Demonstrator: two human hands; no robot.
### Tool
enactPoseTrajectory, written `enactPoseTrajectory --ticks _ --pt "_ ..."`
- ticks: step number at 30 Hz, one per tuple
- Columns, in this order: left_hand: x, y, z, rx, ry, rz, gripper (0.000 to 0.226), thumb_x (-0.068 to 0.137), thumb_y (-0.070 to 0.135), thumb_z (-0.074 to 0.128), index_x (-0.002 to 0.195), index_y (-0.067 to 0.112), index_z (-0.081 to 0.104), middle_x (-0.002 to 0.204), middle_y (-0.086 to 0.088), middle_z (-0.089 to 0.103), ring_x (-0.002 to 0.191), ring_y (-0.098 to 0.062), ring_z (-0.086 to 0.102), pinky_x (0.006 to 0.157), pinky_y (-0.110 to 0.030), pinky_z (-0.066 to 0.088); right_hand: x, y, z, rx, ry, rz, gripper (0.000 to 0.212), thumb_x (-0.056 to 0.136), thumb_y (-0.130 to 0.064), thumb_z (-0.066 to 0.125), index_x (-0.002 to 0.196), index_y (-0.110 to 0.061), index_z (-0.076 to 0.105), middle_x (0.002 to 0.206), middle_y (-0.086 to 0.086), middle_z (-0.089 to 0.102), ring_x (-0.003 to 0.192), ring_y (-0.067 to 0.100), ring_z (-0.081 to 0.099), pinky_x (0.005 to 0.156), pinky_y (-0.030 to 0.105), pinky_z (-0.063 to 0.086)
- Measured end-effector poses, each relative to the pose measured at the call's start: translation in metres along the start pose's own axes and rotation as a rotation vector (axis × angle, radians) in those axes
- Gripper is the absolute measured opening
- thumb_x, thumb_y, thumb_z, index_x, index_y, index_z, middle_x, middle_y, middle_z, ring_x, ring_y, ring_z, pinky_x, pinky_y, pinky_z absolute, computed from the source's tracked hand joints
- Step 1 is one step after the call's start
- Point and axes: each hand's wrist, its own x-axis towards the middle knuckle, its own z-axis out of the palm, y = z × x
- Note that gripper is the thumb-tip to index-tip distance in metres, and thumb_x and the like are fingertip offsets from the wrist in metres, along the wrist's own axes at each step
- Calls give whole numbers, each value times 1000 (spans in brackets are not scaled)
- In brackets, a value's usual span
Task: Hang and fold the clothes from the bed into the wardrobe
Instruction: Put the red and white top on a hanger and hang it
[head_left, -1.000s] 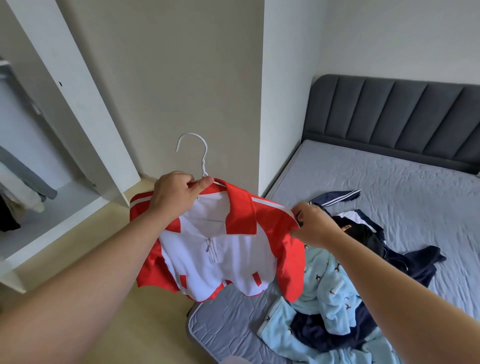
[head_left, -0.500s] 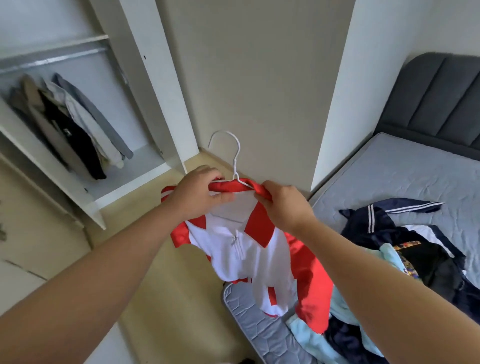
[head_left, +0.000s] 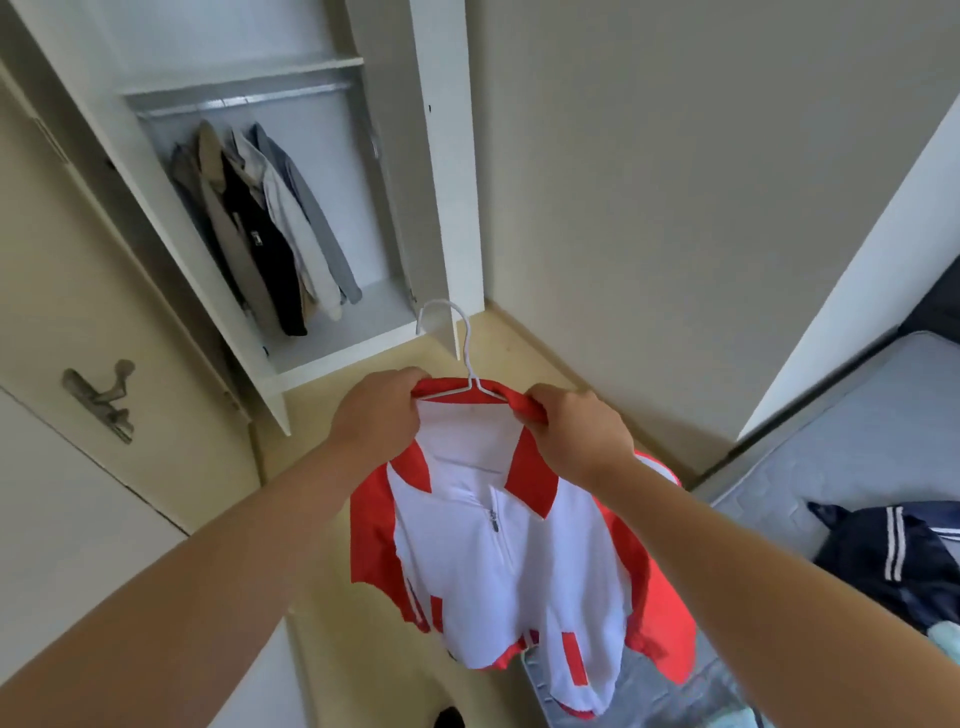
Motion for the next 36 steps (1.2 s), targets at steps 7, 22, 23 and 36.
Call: enactPoseTrajectory --ticks 7,22,23,36 --pt "78 -77 -30 -139 81 220 28 96 44 48 87 27 68 73 11 61 74 -8 53 65 -26 44 111 -75 57 -72 -24 14 38 104 -53 36 82 -25 47 68 0 57 62 30 57 51 29 40" --pt "358 -234 -17 -189 113 -153 46 102 48 49 76 17 72 63 0 65 65 -20 63 68 -41 54 414 -136 161 30 -136 -31 30 99 -53 51 94 -24 52 75 -4 56 71 25 60 55 31 38" --pt "384 -245 -15 -184 110 -162 47 101 49 49 76 17 72 64 0 67 65 -19 64 68 -42 55 441 -136 165 52 -133 -33 31 97 -56 51 97 -25 53 76 -4 58 72 25 61 56 31 39" --pt "694 -396 6 -243 80 -189 42 103 47 47 88 22 78 81 8 74 78 -10 67 79 -38 57 755 -166 214 125 -173 -30 24 102 -35 42 96 -19 59 68 -5 59 56 12 56 47 23 32"
